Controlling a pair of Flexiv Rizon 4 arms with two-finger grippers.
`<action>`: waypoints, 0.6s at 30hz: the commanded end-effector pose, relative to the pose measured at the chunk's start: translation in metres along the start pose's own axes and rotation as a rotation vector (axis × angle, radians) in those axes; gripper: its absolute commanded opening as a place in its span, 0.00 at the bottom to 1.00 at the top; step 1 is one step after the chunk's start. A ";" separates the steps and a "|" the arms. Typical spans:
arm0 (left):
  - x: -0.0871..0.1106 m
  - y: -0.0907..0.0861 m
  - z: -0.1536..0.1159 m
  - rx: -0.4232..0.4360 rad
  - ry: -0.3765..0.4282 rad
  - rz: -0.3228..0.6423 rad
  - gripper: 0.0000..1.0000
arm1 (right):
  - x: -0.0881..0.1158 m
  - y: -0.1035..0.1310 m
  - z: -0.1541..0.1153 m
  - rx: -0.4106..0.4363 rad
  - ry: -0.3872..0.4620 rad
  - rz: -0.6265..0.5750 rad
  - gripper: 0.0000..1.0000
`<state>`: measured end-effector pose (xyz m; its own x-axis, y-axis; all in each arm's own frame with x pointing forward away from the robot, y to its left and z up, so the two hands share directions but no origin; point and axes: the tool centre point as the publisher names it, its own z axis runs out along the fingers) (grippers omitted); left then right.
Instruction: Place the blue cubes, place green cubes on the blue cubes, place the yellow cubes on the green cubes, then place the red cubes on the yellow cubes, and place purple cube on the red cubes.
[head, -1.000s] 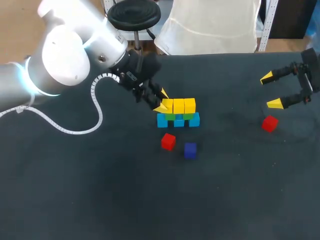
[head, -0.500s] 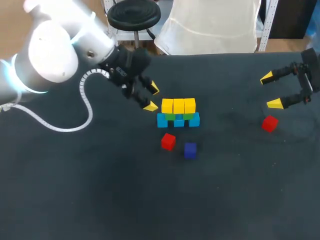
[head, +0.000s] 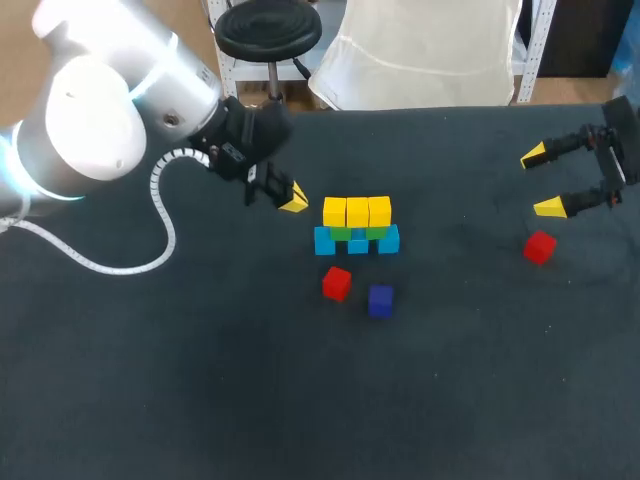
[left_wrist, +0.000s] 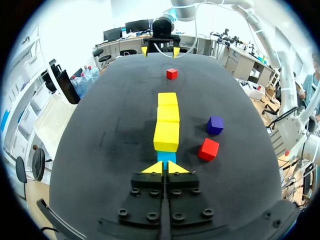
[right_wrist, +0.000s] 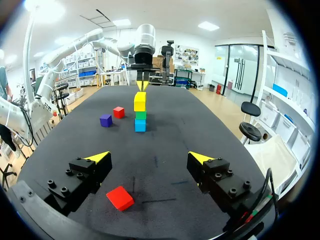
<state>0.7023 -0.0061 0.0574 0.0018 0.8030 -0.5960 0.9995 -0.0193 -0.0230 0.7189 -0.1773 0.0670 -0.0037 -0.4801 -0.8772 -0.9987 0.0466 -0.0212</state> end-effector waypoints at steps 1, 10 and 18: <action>-0.003 0.008 0.009 0.019 0.009 0.000 0.00 | 0.000 -0.001 0.000 -0.002 -0.002 -0.001 1.00; -0.009 0.011 0.017 0.040 0.014 0.015 0.00 | 0.000 -0.001 0.000 -0.002 -0.002 -0.001 1.00; -0.010 0.008 0.020 0.050 0.017 0.018 0.00 | 0.000 -0.001 0.000 -0.002 -0.002 -0.001 1.00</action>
<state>0.7081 -0.0256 0.0475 0.0191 0.8108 -0.5850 0.9970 -0.0596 -0.0501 0.7189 -0.1773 0.0670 -0.0037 -0.4801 -0.8772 -0.9987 0.0466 -0.0212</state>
